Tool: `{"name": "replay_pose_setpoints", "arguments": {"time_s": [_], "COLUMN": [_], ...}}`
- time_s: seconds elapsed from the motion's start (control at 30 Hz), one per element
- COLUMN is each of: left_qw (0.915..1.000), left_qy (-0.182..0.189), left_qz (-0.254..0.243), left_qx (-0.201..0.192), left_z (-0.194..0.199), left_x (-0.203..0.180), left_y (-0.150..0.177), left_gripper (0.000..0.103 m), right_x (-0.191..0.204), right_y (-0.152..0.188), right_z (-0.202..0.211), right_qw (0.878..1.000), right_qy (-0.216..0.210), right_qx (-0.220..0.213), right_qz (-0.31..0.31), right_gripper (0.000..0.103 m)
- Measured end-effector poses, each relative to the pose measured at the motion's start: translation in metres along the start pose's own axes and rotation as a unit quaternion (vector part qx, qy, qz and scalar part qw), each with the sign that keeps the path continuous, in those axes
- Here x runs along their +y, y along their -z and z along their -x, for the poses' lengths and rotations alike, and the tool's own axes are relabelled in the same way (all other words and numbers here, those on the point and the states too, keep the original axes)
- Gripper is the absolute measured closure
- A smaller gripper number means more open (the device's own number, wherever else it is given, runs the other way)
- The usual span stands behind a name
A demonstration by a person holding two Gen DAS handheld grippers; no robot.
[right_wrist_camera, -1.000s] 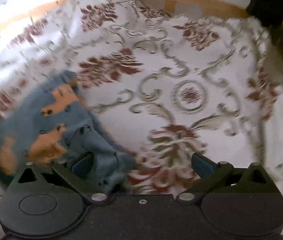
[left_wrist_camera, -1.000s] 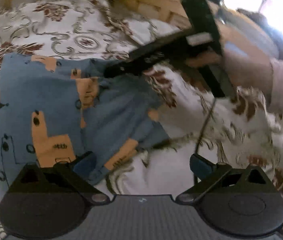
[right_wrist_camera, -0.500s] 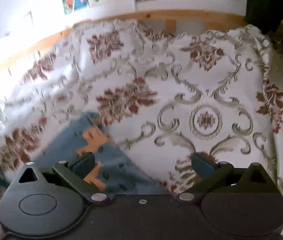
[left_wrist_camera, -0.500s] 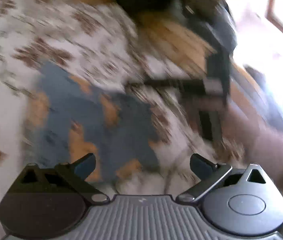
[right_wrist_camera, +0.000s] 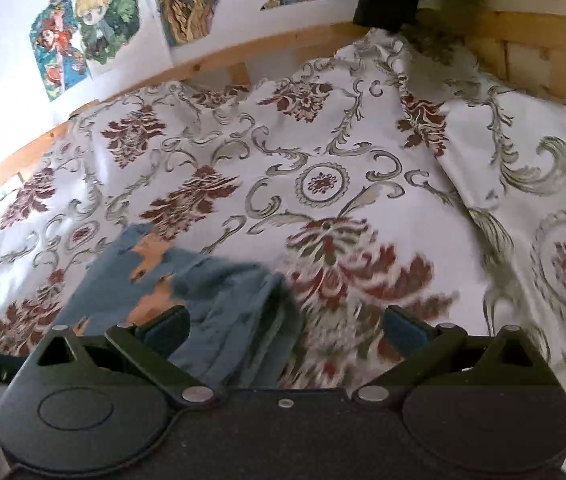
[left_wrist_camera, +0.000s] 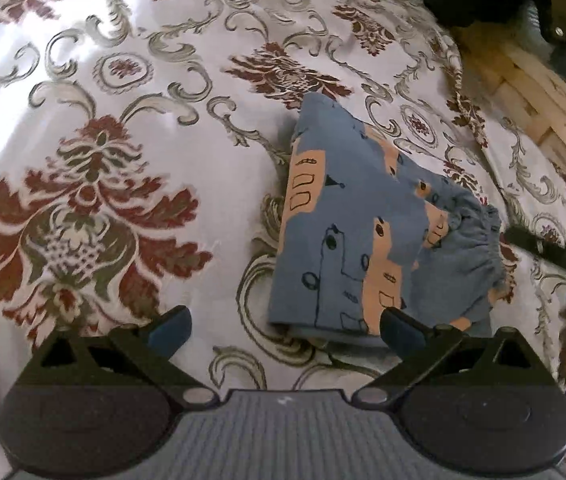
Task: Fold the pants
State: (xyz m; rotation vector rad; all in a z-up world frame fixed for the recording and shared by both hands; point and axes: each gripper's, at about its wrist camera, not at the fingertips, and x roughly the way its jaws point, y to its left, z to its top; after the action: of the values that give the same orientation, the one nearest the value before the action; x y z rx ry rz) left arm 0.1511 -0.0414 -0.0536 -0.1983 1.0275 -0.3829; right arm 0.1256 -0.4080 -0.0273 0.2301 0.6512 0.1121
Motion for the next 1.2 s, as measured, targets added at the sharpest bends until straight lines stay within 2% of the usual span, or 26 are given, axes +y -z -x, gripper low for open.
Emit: {"name": "replay_pose_setpoints", "arguments": {"time_s": [0.17,0.23,0.33,0.47,0.57,0.63,0.73,0.83,0.93,1.03,1.2], "left_qw": [0.9997,0.9996,0.9994,0.999,0.999,0.9992,0.9993,0.9977,0.995,0.9949,0.9943], "left_qy": [-0.021,-0.026,-0.033,-0.045,-0.042,-0.036,-0.019,0.023,0.057,0.066,0.082], "left_qz": [0.01,0.01,0.007,0.006,0.011,0.013,0.015,0.025,0.027,0.018,0.01], "left_qx": [0.002,-0.001,-0.002,-0.002,-0.001,-0.005,-0.028,-0.058,-0.077,-0.075,-0.067], "left_z": [0.008,0.011,0.014,0.014,0.013,0.014,0.016,0.019,0.014,0.004,-0.011], "left_x": [0.002,0.003,0.003,0.006,0.01,0.012,0.017,0.018,0.017,0.01,0.001], "left_y": [-0.001,0.0,0.001,0.002,0.001,0.001,0.001,0.0,-0.001,0.001,0.006], "left_gripper": [0.0,0.0,0.0,0.0,0.0,0.0,0.0,0.0,0.0,0.0,0.0], "right_x": [0.048,0.068,0.093,0.121,0.131,0.124,0.101,0.065,0.022,-0.007,-0.028], "right_y": [0.006,-0.004,-0.027,-0.048,-0.044,-0.044,-0.053,-0.055,-0.049,-0.033,-0.012], "right_z": [0.001,-0.014,-0.045,-0.101,-0.131,-0.128,-0.097,-0.061,-0.046,-0.044,-0.051], "right_qw": [0.994,0.988,0.98,0.975,0.969,0.972,0.98,0.988,0.993,0.992,0.982], "right_qy": [0.0,-0.003,-0.035,-0.059,-0.041,-0.052,-0.073,-0.08,-0.096,-0.115,-0.174], "right_qx": [-0.007,-0.015,-0.018,0.029,0.073,0.071,0.028,0.003,0.027,0.052,0.066], "right_qz": [0.109,0.153,0.193,0.214,0.234,0.22,0.181,0.133,0.068,0.02,-0.037], "right_gripper": [0.001,0.001,0.001,0.001,0.001,0.001,0.001,0.001,0.001,0.001,0.001]}}
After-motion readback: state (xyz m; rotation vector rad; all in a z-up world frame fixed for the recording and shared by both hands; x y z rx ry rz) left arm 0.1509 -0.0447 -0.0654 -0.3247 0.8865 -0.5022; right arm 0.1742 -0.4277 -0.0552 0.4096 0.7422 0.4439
